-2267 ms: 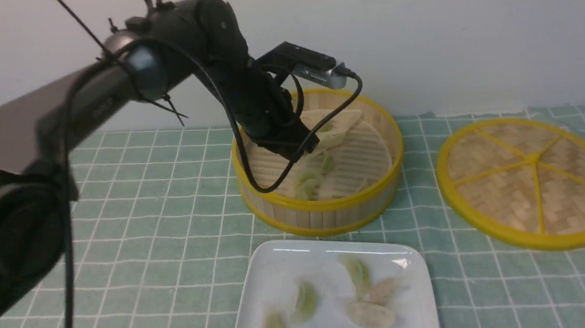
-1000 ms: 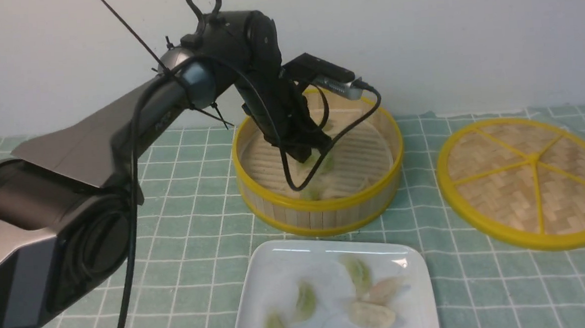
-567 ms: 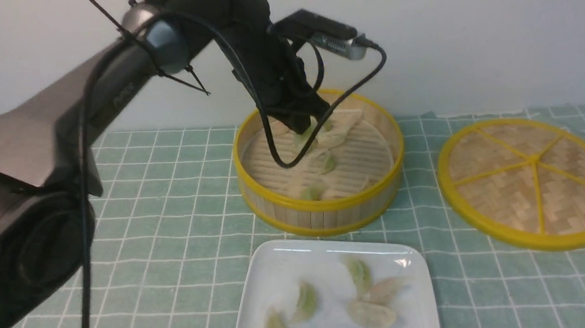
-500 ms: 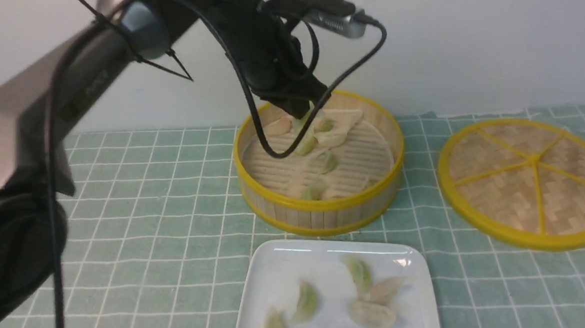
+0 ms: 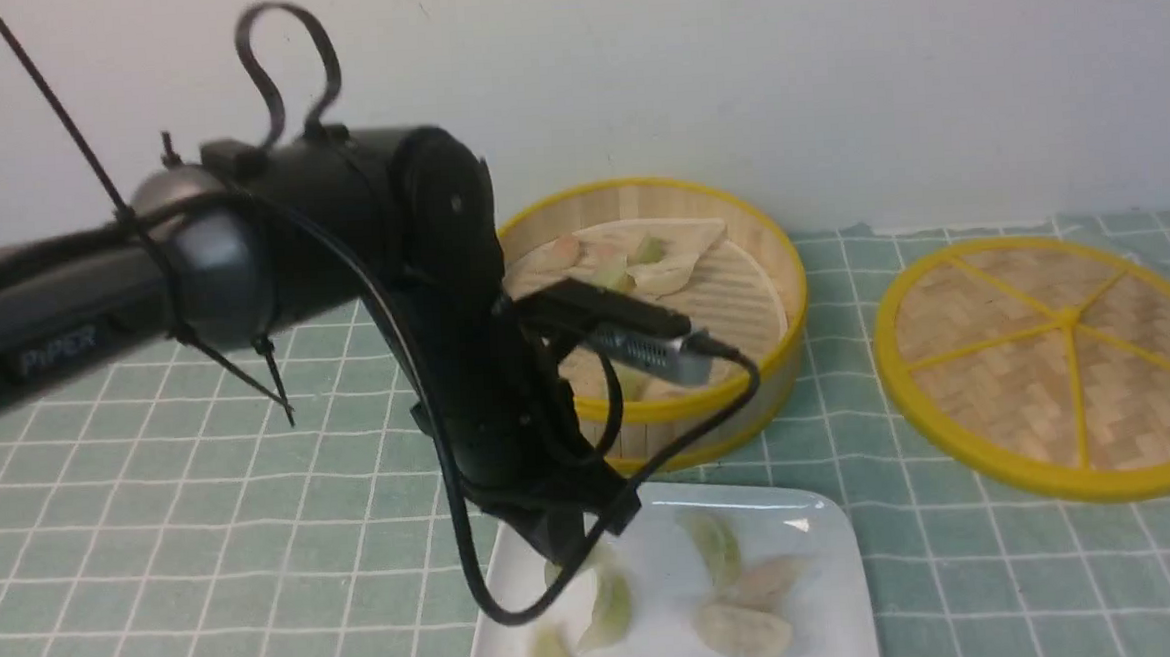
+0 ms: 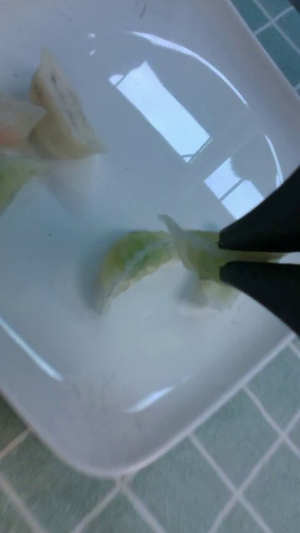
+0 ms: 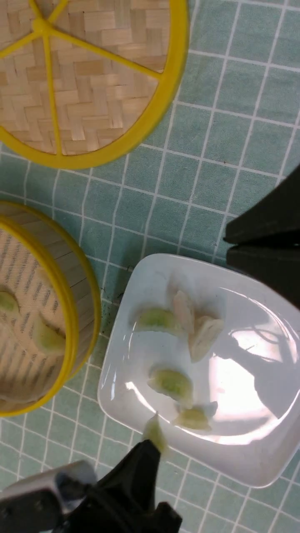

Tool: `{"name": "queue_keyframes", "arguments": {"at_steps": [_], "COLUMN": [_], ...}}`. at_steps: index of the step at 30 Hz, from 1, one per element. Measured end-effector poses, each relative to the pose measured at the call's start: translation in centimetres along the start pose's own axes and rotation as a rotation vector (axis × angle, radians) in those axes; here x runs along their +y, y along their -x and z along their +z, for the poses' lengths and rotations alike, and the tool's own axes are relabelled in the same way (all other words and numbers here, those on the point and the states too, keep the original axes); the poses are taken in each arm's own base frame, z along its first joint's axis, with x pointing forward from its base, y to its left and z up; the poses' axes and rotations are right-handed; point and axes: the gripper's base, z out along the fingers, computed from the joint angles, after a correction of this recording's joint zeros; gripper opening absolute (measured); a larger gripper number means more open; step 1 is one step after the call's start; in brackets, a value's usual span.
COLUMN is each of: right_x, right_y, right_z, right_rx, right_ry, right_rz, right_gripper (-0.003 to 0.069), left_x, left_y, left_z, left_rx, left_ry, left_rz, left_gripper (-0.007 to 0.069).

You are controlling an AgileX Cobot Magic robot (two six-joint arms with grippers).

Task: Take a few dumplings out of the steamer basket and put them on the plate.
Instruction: Use the left arm to put the dumpling into the plate, then use the right arm to grab a dumpling from inside the steamer

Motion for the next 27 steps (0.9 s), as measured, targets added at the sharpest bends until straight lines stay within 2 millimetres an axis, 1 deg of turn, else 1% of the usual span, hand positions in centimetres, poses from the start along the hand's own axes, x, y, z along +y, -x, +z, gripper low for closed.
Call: {"name": "queue_keyframes", "arguments": {"at_steps": [1,3,5,6,7,8,9,10,11,12,13,15,16,18,20,21,24,25,26,27], "right_x": [-0.1,-0.1,-0.2,-0.2,-0.2,-0.2,-0.1,-0.1,0.0,0.0,0.1,0.1,0.2,0.8,1.8,2.4,4.1,4.8,5.0,5.9], "right_y": [0.1,0.1,0.2,0.3,0.3,0.3,0.3,0.4,0.6,0.6,1.2,2.1,2.9,4.2,5.4,5.8,7.4,7.9,8.1,8.9], "right_z": [0.1,0.3,0.6,0.7,0.8,0.8,0.8,0.9,1.0,1.0,1.2,1.5,1.8,2.6,3.7,4.3,7.1,8.4,9.0,11.2], "right_rx": [0.004,0.011,0.023,0.027,0.029,0.029,0.029,0.031,0.036,0.037,0.043,0.044,0.049,0.066,0.095,0.112,0.188,0.215,0.226,0.264], "right_ry": [0.0,0.001,0.004,0.011,0.014,0.02,0.025,0.037,0.047,0.052,0.067,0.089,0.098,0.12,0.137,0.141,0.122,0.113,0.107,0.077], "right_rz": [-0.002,-0.001,0.002,0.007,0.009,0.012,0.015,0.015,0.011,0.01,-0.005,-0.017,-0.029,-0.067,-0.102,-0.121,-0.135,-0.142,-0.143,-0.153], "right_gripper": [-0.0012,-0.0012,-0.0012,-0.0012,-0.0012,-0.0012,-0.0012,-0.0012,-0.0012,-0.0012,-0.0012,-0.0012,-0.0012,-0.0012,-0.0011,-0.0011,-0.001,-0.001,-0.0009,-0.0006], "left_x": [-0.1,-0.3,-0.6,-0.8,-0.9,-1.0,-1.1,-1.2,-1.1,-1.1,-0.9,-0.5,-0.2,0.6,1.7,2.2,3.5,3.6,3.8,3.9], "left_y": [-0.1,-0.1,0.1,0.1,0.1,0.2,0.2,0.4,0.6,0.6,0.9,1.0,0.8,0.3,-0.7,-1.2,-3.0,-3.8,-4.2,-5.8], "left_z": [1.0,1.9,2.9,3.2,3.3,3.3,3.3,3.0,2.6,2.6,1.5,-0.2,-1.4,-4.0,-7.2,-8.7,-12.1,-12.9,-13.2,-13.7], "left_rx": [0.022,0.039,0.055,0.06,0.06,0.059,0.059,0.052,0.052,0.056,0.049,0.031,0.008,-0.048,-0.127,-0.17,-0.259,-0.281,-0.29,-0.307], "left_ry": [-0.007,-0.012,-0.016,-0.017,-0.018,-0.018,-0.018,-0.018,-0.014,-0.014,-0.005,0.004,0.012,0.027,0.046,0.057,0.087,0.096,0.099,0.107], "left_rz": [-0.002,-0.001,0.006,0.011,0.013,0.016,0.018,0.024,0.029,0.028,0.03,0.02,0.01,-0.019,-0.067,-0.092,-0.151,-0.164,-0.175,-0.197], "left_gripper": [0.0014,0.0035,0.0089,0.0143,0.0169,0.0215,0.0233,0.03,0.033,0.0335,0.0351,0.0323,0.0288,0.0197,0.0083,0.0046,0.0003,-0.0001,-0.0005,-0.0006]}}
